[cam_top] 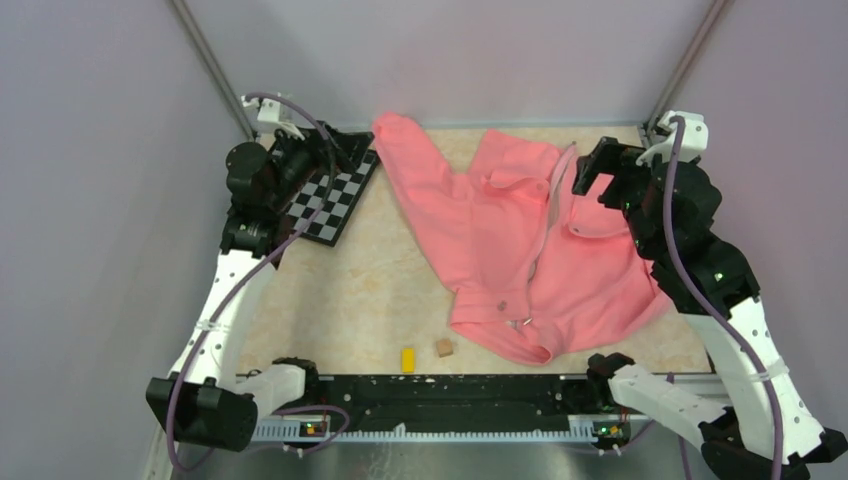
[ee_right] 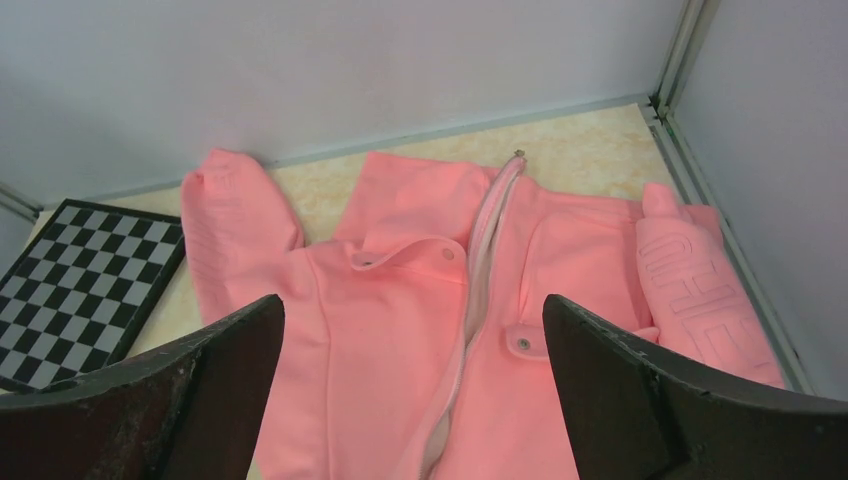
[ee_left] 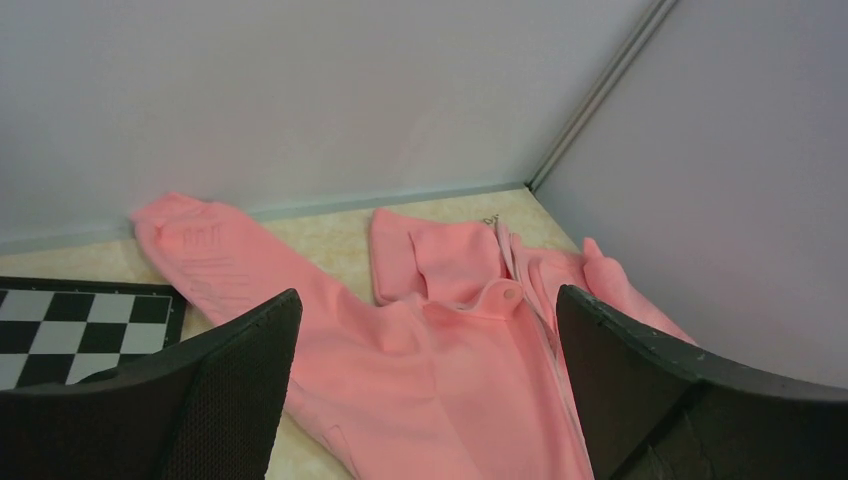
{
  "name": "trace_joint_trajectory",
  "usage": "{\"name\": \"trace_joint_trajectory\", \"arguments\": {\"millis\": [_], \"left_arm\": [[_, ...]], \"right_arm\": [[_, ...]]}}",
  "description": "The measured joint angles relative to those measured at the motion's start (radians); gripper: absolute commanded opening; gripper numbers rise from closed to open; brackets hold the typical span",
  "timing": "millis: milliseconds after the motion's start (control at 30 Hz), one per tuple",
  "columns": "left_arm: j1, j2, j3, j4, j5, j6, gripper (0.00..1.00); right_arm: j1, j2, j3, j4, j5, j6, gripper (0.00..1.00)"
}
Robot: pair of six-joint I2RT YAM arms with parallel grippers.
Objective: Zip up the jacket
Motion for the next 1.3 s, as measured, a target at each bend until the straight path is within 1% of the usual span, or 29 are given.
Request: {"name": "trace_joint_trajectory", "arguments": {"millis": [200,300,500,567,700,800,867,967,1067,1233,1300], "left_arm": [[-0.053,0.044,0.000,-0.035,0.032,0.001,0.99],[-0.083,0.078,0.000,-0.053,0.047,0.000,0.99],[-0.138,0.174,0.000,-0.092,0.090,-0.032,0.99],[-0.157,0.210,0.000,-0.104,0.113,-0.053,0.99],[-0.215,0.272,-0.018,-0.125,0.150,-0.083,0.99],[-0.273,0.313,-0.044,-0.135,0.169,-0.101,0.99],[-0.319,0.349,-0.056,-0.139,0.179,-0.109,0.99],[-0.378,0.398,-0.061,-0.142,0.189,-0.120,0.99],[-0.428,0.442,-0.061,-0.139,0.201,-0.132,0.98],[-0.478,0.481,-0.060,-0.133,0.218,-0.140,0.96],[-0.483,0.486,-0.058,-0.130,0.222,-0.142,0.96]], "right_arm": [[0.000,0.030,-0.006,0.001,-0.006,-0.010,0.99],[0.000,0.056,-0.049,0.030,-0.038,-0.018,0.99],[-0.013,0.201,-0.144,0.116,-0.075,0.003,0.99],[-0.045,0.267,-0.192,0.159,-0.159,0.031,0.98],[-0.214,0.394,-0.255,0.221,-0.309,0.101,0.95],[-0.282,0.474,-0.275,0.241,-0.359,0.135,0.92],[-0.324,0.521,-0.275,0.266,-0.410,0.157,0.86],[-0.394,0.594,-0.262,0.294,-0.476,0.178,0.79],[-0.452,0.716,-0.189,0.287,-0.517,0.175,0.71],[-0.465,0.918,-0.036,0.255,-0.541,0.120,0.63],[-0.465,0.978,0.002,0.233,-0.547,0.092,0.63]]}}
